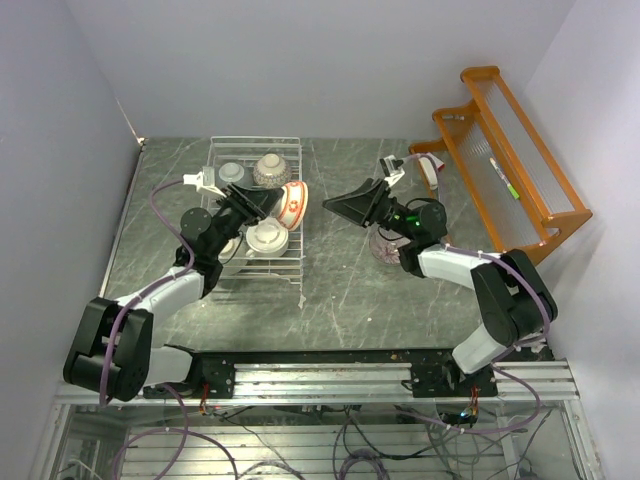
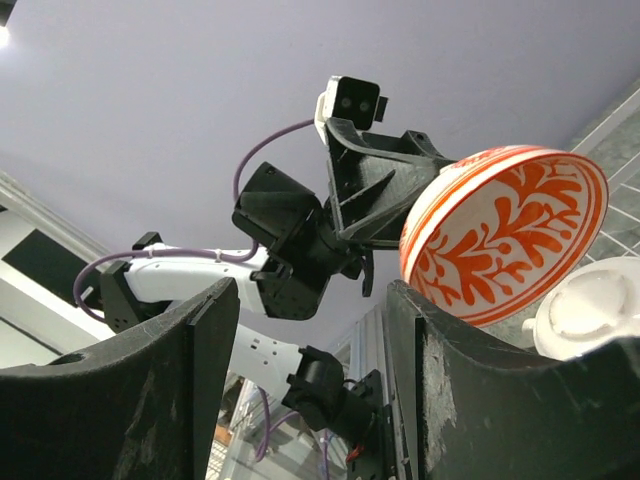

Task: Unload the bowls from the dish rack

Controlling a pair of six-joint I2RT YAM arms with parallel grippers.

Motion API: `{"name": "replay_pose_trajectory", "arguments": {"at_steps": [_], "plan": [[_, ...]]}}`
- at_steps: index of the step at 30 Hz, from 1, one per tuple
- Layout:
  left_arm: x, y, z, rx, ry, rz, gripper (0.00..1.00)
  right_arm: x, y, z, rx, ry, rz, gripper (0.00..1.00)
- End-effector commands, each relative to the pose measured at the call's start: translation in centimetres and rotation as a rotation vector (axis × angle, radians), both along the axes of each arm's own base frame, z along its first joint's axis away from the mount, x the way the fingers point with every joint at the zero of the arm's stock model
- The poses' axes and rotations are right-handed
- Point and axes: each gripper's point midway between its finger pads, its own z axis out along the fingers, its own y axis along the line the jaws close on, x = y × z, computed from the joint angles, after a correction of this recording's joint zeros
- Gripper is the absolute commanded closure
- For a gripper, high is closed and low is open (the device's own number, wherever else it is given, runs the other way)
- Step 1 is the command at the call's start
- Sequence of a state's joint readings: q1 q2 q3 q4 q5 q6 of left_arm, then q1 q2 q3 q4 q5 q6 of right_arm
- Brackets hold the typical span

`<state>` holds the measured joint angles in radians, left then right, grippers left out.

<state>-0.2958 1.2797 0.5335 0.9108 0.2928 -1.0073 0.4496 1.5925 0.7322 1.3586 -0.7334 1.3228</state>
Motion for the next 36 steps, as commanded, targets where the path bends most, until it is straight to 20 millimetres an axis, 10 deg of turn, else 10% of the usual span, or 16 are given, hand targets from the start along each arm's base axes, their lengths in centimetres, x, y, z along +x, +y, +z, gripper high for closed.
{"name": "replay_pose_trajectory", "arguments": {"at_steps": [1,18,36], "plan": [[-1.8,-0.9,6.1,-0.095,-0.212,-0.043,0.93,0.3,0.8,0.3,0.012,-0.028,0.016,0.40],[-2.0,-3.0,5.5,-0.057,-0.202,-0.067,0.93,0.8,2.3,-1.1,0.057,0.023,0.088,0.44],[-1.6,-3.6,5.2,-0.033,-0.207,-0.071,0.83,0.3,2.3,-1.4,0.092,0.049,0.137,1.00]]}}
